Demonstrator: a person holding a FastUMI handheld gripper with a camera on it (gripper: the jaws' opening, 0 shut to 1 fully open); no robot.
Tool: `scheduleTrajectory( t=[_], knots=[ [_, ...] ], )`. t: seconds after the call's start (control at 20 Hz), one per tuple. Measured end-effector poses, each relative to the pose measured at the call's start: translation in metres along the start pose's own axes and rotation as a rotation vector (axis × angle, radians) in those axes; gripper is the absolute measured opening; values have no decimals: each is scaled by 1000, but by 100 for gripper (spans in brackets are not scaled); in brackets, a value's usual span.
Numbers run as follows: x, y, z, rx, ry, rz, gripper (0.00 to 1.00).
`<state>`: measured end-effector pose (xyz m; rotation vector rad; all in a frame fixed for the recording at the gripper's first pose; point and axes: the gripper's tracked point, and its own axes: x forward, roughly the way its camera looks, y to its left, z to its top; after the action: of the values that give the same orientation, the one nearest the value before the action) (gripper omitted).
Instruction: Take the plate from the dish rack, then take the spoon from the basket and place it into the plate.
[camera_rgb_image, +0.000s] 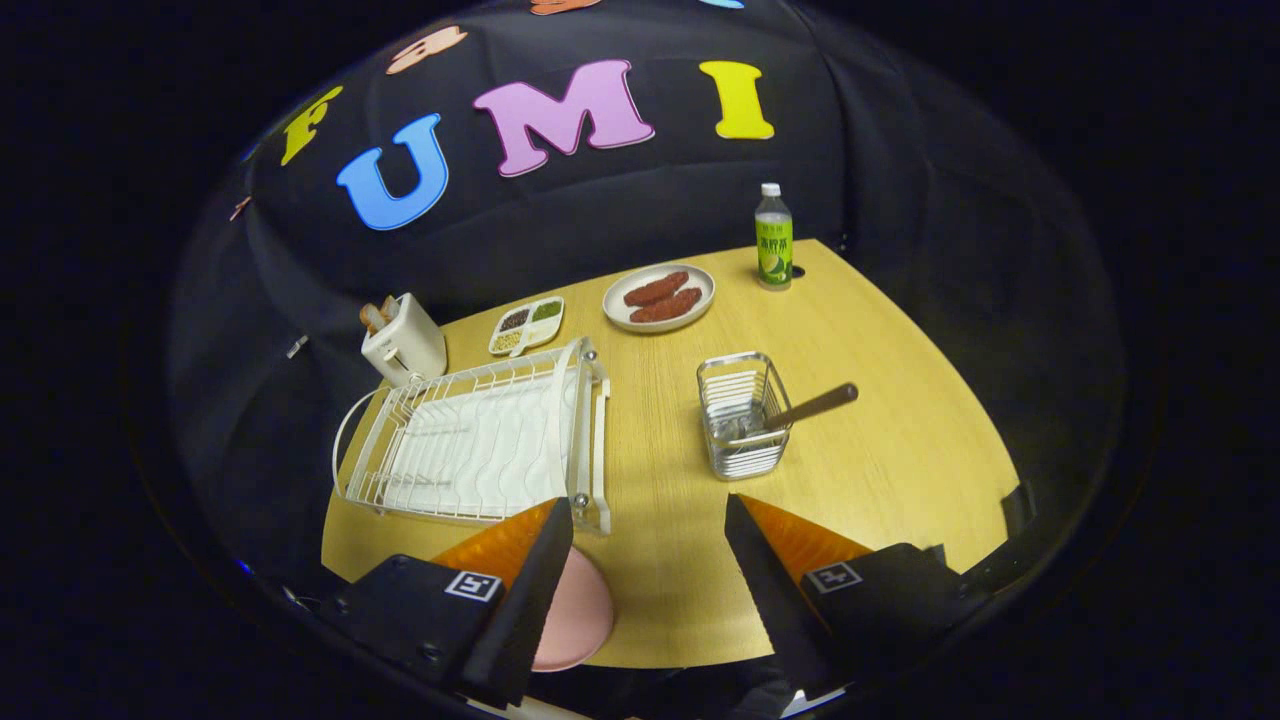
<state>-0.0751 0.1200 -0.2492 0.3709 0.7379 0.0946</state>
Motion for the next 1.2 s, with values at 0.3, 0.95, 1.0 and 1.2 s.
scheduleTrajectory(
  t=[0.3, 0.95, 1.0, 1.2],
  knots=[
    [3, -48, 45, -92, -77, -40, 94],
    [69, -117, 36, -101, 2, -57, 81],
    [72, -116, 35, -100, 10, -51, 76],
    [82, -115, 28, -93, 35, -47, 44]
  ],
)
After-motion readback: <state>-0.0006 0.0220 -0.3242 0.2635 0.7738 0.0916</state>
